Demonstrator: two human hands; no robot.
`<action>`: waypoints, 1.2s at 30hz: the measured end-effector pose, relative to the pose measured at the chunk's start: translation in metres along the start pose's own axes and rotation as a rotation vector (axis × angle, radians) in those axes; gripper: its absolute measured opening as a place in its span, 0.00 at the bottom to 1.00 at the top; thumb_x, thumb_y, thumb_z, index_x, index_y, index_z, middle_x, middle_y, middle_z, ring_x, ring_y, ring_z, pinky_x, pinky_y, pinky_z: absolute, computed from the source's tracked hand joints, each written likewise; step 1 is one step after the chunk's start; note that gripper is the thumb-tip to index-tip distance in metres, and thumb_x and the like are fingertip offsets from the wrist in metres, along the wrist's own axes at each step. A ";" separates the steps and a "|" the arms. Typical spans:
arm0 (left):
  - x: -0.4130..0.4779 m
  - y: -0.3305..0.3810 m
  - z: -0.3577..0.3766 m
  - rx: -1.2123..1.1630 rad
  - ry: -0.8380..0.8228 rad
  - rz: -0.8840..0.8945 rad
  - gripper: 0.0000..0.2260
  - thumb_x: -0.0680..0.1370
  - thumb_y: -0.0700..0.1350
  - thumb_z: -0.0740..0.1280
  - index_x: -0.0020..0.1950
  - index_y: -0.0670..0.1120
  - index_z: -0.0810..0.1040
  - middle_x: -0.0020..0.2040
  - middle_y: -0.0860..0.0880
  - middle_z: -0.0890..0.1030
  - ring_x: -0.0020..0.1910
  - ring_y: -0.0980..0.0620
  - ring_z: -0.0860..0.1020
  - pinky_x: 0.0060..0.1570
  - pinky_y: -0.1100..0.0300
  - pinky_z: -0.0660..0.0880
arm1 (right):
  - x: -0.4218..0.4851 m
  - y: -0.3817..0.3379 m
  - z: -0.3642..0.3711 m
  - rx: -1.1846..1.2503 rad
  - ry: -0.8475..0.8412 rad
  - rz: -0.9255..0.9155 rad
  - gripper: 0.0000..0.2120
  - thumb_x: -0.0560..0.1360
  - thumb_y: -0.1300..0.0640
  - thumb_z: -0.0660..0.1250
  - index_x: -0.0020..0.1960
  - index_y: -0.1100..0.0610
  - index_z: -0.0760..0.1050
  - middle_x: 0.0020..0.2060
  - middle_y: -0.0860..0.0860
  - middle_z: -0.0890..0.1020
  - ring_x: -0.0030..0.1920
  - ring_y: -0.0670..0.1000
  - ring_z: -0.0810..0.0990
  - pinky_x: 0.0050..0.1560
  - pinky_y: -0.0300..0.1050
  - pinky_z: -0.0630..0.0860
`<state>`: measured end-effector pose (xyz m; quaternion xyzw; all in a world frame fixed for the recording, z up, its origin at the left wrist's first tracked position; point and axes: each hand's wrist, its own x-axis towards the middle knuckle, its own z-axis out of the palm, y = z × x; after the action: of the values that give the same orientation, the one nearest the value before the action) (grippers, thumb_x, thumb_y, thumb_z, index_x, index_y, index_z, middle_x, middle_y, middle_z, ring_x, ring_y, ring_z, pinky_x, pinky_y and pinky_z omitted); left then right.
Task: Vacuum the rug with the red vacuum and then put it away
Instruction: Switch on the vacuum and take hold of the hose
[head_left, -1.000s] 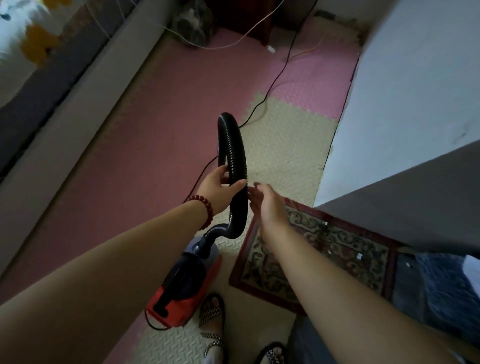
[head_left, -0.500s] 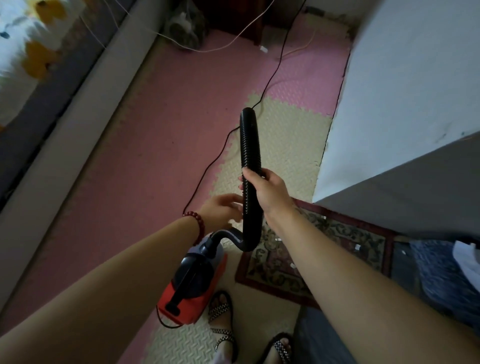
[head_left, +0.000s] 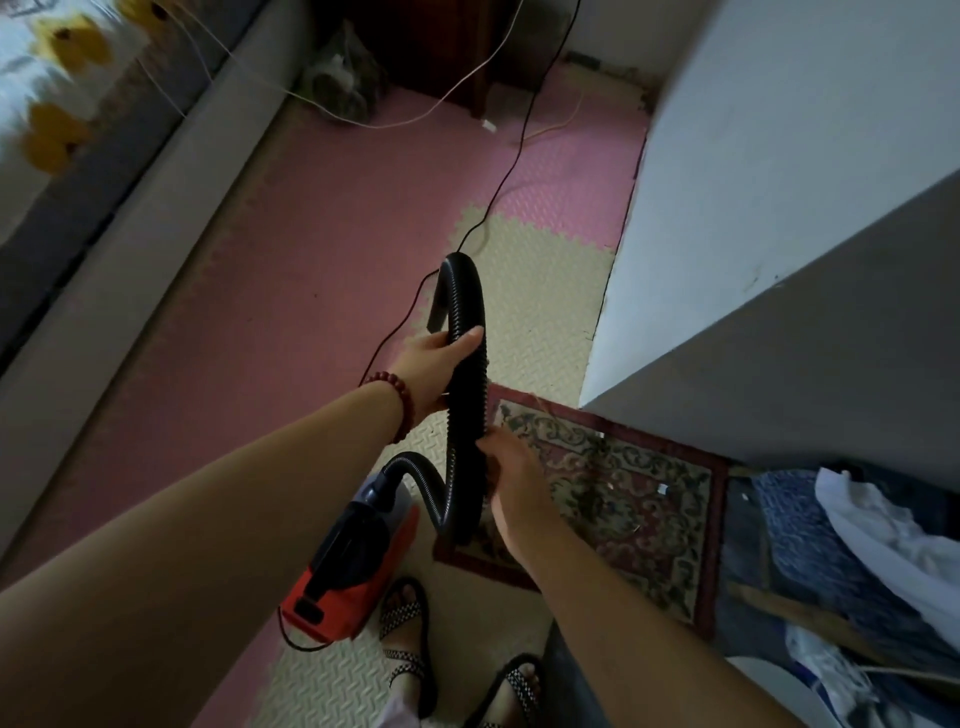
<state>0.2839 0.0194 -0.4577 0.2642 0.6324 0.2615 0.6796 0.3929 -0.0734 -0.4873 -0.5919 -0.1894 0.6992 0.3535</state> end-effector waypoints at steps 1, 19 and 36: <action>-0.006 -0.006 0.003 0.019 -0.017 -0.012 0.08 0.78 0.49 0.66 0.51 0.46 0.77 0.54 0.42 0.80 0.52 0.44 0.80 0.49 0.52 0.79 | -0.001 -0.001 -0.006 0.097 0.014 0.019 0.09 0.77 0.58 0.60 0.40 0.56 0.76 0.32 0.48 0.77 0.33 0.46 0.75 0.36 0.39 0.70; -0.083 -0.134 0.114 0.883 -0.440 0.106 0.24 0.73 0.54 0.70 0.68 0.58 0.70 0.60 0.55 0.78 0.57 0.54 0.76 0.56 0.63 0.70 | -0.043 -0.003 -0.144 0.087 0.493 0.107 0.17 0.75 0.43 0.65 0.56 0.54 0.72 0.46 0.50 0.78 0.50 0.52 0.78 0.55 0.48 0.75; -0.133 -0.166 0.113 0.641 -0.229 0.048 0.17 0.75 0.57 0.66 0.58 0.48 0.79 0.48 0.51 0.80 0.44 0.54 0.78 0.42 0.65 0.72 | -0.127 0.129 -0.104 0.089 0.325 -0.012 0.16 0.74 0.53 0.69 0.60 0.56 0.78 0.48 0.55 0.84 0.49 0.55 0.83 0.49 0.52 0.80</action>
<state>0.3920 -0.1959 -0.4695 0.5071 0.5956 0.0340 0.6220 0.4639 -0.2683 -0.5108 -0.6799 -0.1020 0.5997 0.4095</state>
